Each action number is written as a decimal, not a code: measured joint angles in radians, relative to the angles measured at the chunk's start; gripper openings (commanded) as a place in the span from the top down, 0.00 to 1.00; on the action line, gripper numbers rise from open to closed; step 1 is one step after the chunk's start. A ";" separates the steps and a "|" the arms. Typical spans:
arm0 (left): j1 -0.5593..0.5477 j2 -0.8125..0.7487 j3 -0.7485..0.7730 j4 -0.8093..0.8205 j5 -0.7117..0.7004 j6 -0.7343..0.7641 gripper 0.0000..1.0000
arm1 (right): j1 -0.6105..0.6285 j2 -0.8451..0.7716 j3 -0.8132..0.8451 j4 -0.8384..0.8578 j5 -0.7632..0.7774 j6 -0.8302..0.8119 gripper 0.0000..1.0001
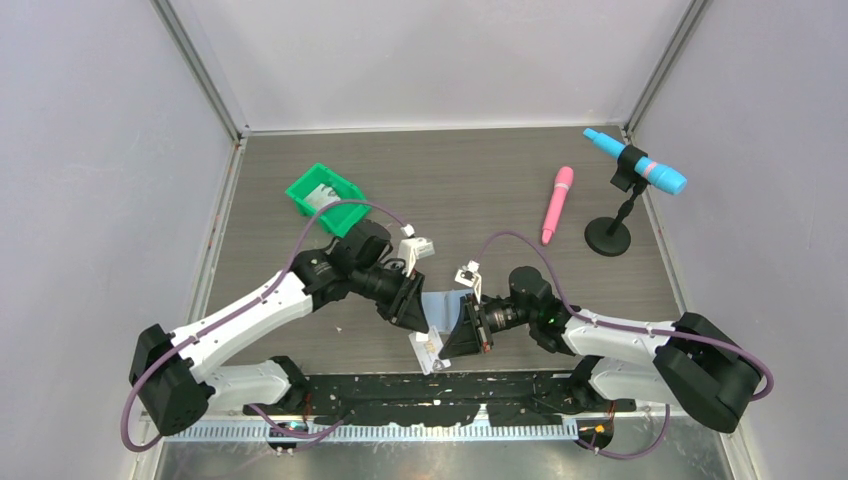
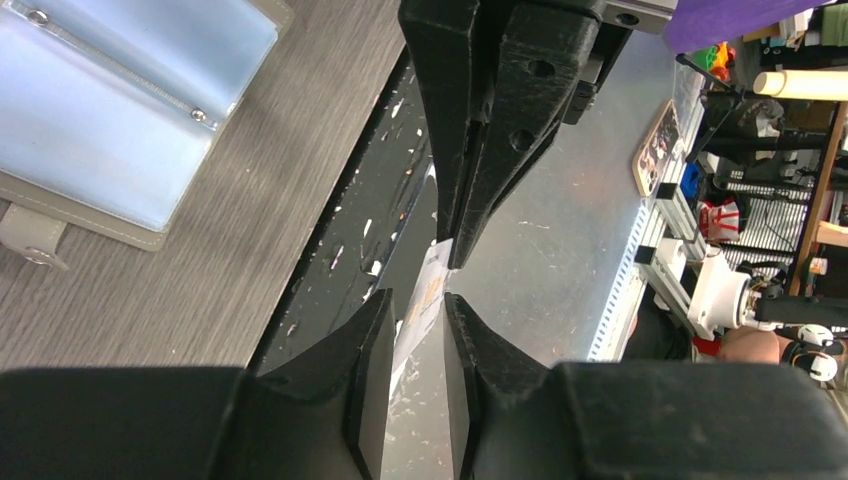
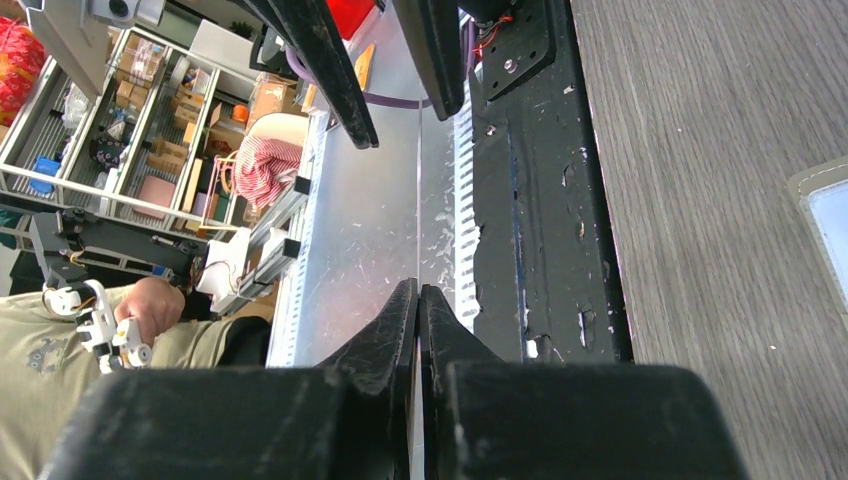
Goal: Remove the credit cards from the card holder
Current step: Place the credit card in the storage box.
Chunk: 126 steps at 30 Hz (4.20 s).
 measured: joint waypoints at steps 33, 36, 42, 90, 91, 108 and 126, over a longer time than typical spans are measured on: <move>0.000 0.021 -0.001 -0.021 0.051 0.029 1.00 | 0.003 0.000 0.000 0.000 0.004 0.000 0.81; 0.000 0.019 -0.001 -0.021 0.054 0.028 1.00 | 0.003 0.000 0.000 -0.001 0.013 0.003 0.62; 0.013 0.003 -0.001 -0.027 0.016 0.021 1.00 | 0.003 -0.038 0.003 -0.047 0.089 -0.008 0.18; 0.743 0.311 0.003 0.692 -0.986 -0.525 1.00 | -0.009 -0.185 0.157 -0.549 0.481 -0.272 0.05; 0.743 0.331 0.016 0.699 -0.991 -0.523 1.00 | -0.011 -0.180 0.163 -0.553 0.486 -0.277 0.05; 0.749 0.500 0.119 0.721 -1.033 -0.473 1.00 | -0.064 -0.102 0.259 -0.602 0.513 -0.348 0.05; 0.749 0.590 0.168 0.703 -1.060 -0.415 0.99 | -0.097 -0.100 0.264 -0.623 0.509 -0.356 0.05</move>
